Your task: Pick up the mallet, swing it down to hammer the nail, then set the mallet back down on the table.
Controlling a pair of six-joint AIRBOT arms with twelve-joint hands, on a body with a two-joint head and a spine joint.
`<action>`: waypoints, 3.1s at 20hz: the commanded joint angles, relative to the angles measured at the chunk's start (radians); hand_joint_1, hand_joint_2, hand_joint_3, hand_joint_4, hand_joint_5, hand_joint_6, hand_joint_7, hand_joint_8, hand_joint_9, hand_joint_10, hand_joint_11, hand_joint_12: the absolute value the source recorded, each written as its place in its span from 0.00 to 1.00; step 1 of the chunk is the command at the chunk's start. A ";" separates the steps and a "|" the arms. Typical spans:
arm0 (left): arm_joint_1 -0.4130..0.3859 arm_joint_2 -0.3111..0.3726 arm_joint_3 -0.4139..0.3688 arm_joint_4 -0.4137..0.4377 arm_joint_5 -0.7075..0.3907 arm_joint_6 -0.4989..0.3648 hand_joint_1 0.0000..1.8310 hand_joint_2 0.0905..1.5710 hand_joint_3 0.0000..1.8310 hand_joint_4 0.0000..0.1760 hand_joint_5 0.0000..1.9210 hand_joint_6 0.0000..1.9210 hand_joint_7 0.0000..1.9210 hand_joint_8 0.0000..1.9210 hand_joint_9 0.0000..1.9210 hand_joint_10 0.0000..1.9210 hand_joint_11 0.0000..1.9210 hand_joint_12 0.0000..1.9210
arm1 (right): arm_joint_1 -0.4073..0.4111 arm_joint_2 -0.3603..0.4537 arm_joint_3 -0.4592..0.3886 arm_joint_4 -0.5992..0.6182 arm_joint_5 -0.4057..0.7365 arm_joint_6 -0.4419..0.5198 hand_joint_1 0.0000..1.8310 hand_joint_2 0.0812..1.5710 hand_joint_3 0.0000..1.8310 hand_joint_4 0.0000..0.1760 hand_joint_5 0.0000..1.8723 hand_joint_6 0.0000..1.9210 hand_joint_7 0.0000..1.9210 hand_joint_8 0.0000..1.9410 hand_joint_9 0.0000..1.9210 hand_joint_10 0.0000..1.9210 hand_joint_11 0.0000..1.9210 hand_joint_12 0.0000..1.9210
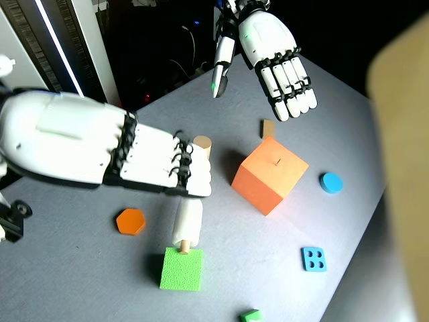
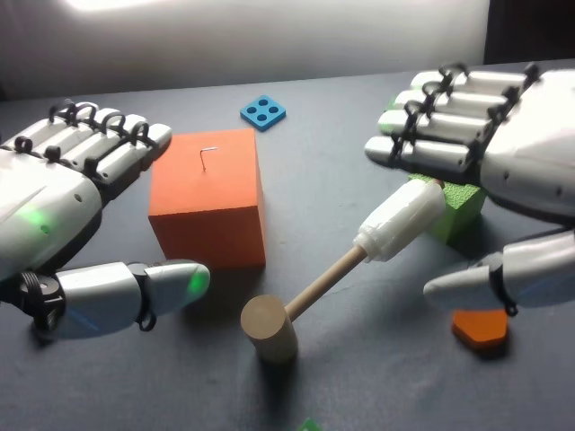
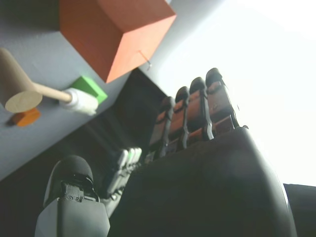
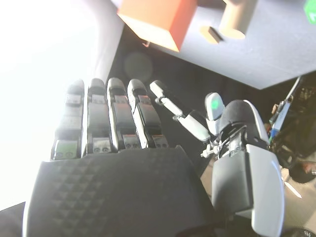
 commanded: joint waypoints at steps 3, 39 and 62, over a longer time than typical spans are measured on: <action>0.014 0.005 0.011 0.094 -0.098 -0.076 0.00 0.67 0.02 0.00 0.00 0.00 0.00 0.00 0.00 0.00 0.00 0.00 | -0.001 -0.041 0.036 0.021 0.117 -0.001 0.04 0.65 0.00 0.00 0.01 0.00 0.00 0.00 0.00 0.00 0.00 0.00; 0.129 -0.118 0.278 0.579 -0.035 -0.535 0.00 0.73 0.01 0.00 0.00 0.00 0.00 0.00 0.00 0.00 0.00 0.00 | 0.180 -0.512 0.388 -0.361 -0.557 0.611 0.78 0.64 0.00 0.00 0.00 0.00 0.00 0.00 0.00 0.00 0.00 0.00; 0.106 -0.195 0.368 0.517 -0.019 -0.496 0.00 0.73 0.00 0.00 0.01 0.00 0.00 0.00 0.00 0.00 0.00 0.00 | 0.064 -0.652 0.574 -0.361 -0.495 0.613 0.77 0.65 0.00 0.00 0.00 0.00 0.00 0.00 0.00 0.00 0.00 0.00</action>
